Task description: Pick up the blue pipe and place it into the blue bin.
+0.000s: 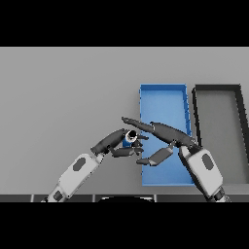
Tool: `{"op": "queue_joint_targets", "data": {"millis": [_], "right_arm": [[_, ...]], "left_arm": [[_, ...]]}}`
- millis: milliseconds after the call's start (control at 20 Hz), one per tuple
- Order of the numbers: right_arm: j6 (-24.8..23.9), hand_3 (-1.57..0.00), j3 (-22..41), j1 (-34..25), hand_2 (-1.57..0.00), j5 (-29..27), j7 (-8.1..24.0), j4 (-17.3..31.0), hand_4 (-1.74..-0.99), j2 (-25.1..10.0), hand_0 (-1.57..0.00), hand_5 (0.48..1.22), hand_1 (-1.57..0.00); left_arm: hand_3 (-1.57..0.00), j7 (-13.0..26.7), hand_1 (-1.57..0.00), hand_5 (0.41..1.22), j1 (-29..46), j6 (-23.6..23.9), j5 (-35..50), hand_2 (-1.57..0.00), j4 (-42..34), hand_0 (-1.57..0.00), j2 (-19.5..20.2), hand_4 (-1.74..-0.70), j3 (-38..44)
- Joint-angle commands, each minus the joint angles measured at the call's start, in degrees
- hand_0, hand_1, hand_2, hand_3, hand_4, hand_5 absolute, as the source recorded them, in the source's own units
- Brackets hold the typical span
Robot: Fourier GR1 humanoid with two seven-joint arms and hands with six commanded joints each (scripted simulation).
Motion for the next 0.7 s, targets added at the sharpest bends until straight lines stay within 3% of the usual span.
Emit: {"op": "queue_joint_targets", "data": {"millis": [0,200,450,500,550,650], "right_arm": [[0.38,0.00,0.58,-0.99,0.00,0.17,0.08,1.13,-1.251,0.89,0.00,0.535,0.00],[0.38,0.00,2.09,-4.98,0.00,0.46,3.04,4.32,-1.225,3.27,0.00,0.515,0.00],[1.85,-0.01,3.02,-9.16,-0.07,1.10,3.43,9.56,-1.241,6.27,-0.01,0.516,-0.04],[2.34,-0.04,3.34,-9.54,-0.11,1.60,2.94,10.02,-1.268,6.63,-0.05,0.519,-0.08],[2.54,-0.11,3.36,-10.94,-0.19,1.32,3.57,10.97,-1.308,7.09,-0.14,0.523,-0.17],[3.20,-0.37,4.47,-11.61,-0.50,0.77,4.74,10.78,-1.390,7.94,-0.48,0.538,-0.50]], "left_arm": [[-1.48,-0.39,-1.57,1.221,0.17,-0.04,0.00,-1.57,-0.02,-1.57,-0.31,-1.73,-0.10],[-1.52,-0.13,-1.57,1.221,0.19,-1.79,1.25,-1.57,0.40,-1.57,0.03,-1.73,0.41],[-1.47,0.26,-1.57,1.221,0.03,-3.38,2.21,-1.57,1.17,-1.57,0.27,-1.72,0.93],[-1.40,-0.38,-1.57,1.221,0.02,-4.00,2.27,-1.57,1.07,-1.57,0.44,-1.72,0.91],[-1.15,-2.36,-1.39,1.221,-0.49,-3.48,0.43,-1.37,1.53,-1.50,0.34,-1.63,0.79],[-0.74,1.34,-0.90,1.221,-1.57,-0.93,-4.76,-0.87,0.96,-0.99,1.72,-1.59,-0.80]]}}
